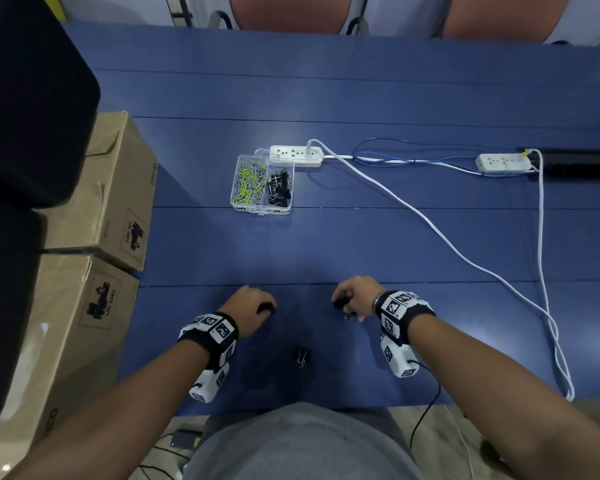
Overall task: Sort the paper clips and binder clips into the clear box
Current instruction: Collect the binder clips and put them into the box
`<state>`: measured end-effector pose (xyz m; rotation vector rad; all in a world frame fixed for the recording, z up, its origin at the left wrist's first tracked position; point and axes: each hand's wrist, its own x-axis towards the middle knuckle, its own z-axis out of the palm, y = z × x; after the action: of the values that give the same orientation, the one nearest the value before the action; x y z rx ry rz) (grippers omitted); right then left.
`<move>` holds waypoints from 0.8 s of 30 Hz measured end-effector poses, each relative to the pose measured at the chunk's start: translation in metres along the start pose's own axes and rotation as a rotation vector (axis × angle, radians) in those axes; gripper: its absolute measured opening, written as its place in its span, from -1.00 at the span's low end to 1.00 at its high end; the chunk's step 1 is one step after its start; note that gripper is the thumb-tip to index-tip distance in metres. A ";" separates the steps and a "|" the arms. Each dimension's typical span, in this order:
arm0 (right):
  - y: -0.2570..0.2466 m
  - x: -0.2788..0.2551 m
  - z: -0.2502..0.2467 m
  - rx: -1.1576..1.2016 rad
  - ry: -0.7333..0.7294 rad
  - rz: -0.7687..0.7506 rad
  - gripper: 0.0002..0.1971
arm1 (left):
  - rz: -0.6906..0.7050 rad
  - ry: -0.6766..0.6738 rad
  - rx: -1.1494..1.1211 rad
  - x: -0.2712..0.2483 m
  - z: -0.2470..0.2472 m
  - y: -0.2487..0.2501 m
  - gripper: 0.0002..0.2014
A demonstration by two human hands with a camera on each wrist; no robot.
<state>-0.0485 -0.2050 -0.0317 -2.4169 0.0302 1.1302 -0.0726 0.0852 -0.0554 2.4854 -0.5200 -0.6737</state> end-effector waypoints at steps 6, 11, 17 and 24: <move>0.013 -0.005 0.003 0.248 0.026 0.026 -0.69 | -0.169 0.034 -0.313 0.008 0.016 0.015 -0.77; 0.022 -0.014 0.000 0.591 0.024 0.123 -0.70 | -0.396 -0.017 -0.721 0.022 0.007 0.040 -0.69; 0.046 -0.039 -0.014 1.131 -0.058 0.225 -0.60 | -0.406 -0.189 -0.856 0.028 0.012 0.052 -0.60; 0.077 -0.056 -0.008 0.876 0.242 0.219 -0.50 | -0.045 -0.425 0.149 0.017 0.019 0.079 -0.41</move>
<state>-0.0959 -0.2868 -0.0172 -1.7471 0.7232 0.6788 -0.0872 0.0071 -0.0313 2.4999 -0.6898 -1.2347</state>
